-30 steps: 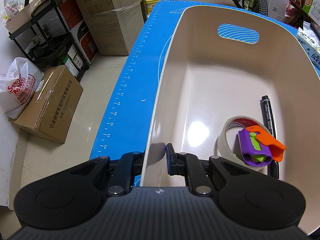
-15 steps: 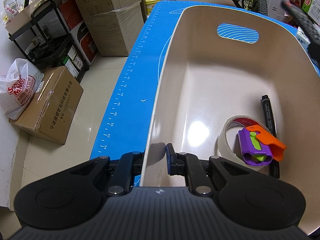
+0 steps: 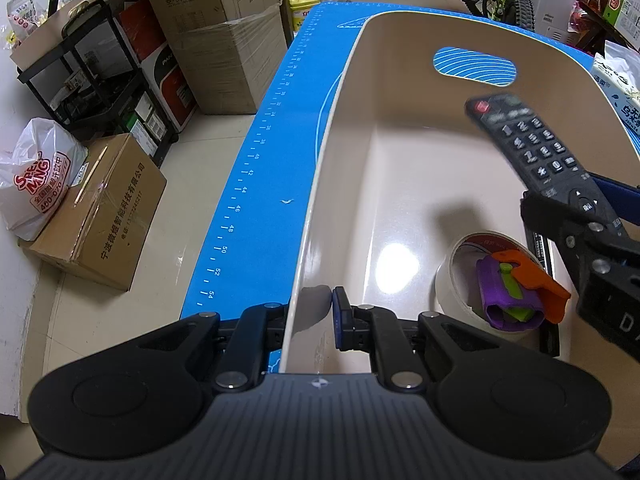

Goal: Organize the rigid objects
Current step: 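Carry the black remote into the beige bin and open the right gripper, then move the right tool back to the white pill bottle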

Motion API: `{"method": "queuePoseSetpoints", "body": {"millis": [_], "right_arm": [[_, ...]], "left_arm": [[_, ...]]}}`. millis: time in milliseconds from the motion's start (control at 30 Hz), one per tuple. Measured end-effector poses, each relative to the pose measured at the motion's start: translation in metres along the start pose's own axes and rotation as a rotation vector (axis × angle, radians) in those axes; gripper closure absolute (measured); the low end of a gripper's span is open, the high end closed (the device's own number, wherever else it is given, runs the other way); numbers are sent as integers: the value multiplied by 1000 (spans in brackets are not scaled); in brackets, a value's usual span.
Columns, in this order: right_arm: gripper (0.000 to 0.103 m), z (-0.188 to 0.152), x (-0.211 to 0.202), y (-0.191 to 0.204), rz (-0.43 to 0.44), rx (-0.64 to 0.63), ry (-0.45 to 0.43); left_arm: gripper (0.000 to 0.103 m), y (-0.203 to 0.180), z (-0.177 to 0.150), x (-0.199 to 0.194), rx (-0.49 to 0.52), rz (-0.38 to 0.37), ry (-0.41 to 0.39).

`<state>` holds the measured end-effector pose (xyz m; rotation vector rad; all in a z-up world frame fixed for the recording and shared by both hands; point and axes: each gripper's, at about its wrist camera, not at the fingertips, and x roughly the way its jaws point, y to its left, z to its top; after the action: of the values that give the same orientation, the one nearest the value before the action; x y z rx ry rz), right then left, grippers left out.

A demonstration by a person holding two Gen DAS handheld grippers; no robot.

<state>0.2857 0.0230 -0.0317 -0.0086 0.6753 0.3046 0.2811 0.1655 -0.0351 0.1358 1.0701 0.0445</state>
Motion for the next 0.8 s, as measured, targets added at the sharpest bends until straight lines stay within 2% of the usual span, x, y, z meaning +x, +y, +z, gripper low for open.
{"method": "queuePoseSetpoints", "body": {"millis": [400, 500, 800], "right_arm": [[49, 4, 3, 5, -20, -43, 43], [40, 6, 4, 3, -13, -21, 39], [32, 13, -21, -25, 6, 70, -45]], "left_arm": [[87, -2, 0, 0, 3, 6, -2], [87, -1, 0, 0, 4, 6, -2], [87, -1, 0, 0, 2, 5, -2]]}}
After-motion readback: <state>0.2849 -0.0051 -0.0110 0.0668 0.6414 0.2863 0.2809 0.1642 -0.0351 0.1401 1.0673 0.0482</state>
